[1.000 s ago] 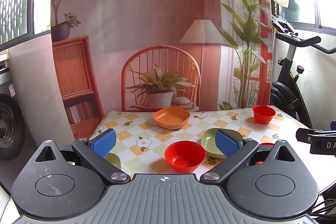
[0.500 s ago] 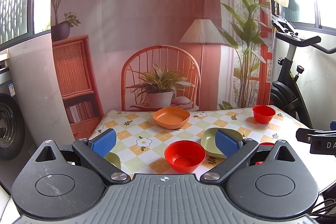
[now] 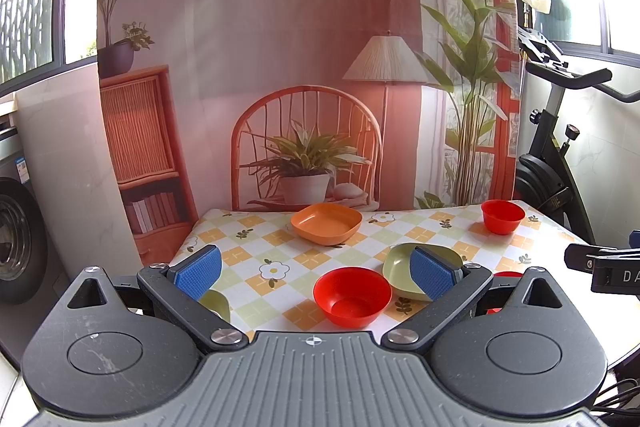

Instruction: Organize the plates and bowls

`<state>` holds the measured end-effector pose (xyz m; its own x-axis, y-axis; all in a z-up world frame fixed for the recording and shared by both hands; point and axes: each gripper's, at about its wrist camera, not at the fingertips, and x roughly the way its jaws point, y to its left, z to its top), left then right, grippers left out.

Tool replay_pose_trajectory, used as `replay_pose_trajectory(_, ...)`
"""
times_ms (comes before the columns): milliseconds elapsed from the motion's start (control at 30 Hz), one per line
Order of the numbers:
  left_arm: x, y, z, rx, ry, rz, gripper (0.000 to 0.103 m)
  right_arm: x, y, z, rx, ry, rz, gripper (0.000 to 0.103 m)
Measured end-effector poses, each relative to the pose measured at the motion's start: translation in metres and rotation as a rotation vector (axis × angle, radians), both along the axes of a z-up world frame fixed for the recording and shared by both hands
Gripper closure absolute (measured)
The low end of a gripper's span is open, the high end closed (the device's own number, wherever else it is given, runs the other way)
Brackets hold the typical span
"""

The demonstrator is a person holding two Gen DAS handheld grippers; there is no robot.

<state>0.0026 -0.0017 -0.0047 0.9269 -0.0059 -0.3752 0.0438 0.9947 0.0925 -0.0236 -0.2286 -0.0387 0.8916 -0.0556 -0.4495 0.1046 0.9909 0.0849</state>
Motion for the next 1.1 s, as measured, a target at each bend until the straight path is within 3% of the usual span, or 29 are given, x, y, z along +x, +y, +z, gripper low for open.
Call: replay_pose_trajectory(1100, 0.0010, 0.0005, -0.0017, -0.008, 0.010, 0.018, 0.001, 0.0010, -0.0015, 0.0031, 0.003, 0.002, 0.001, 0.000)
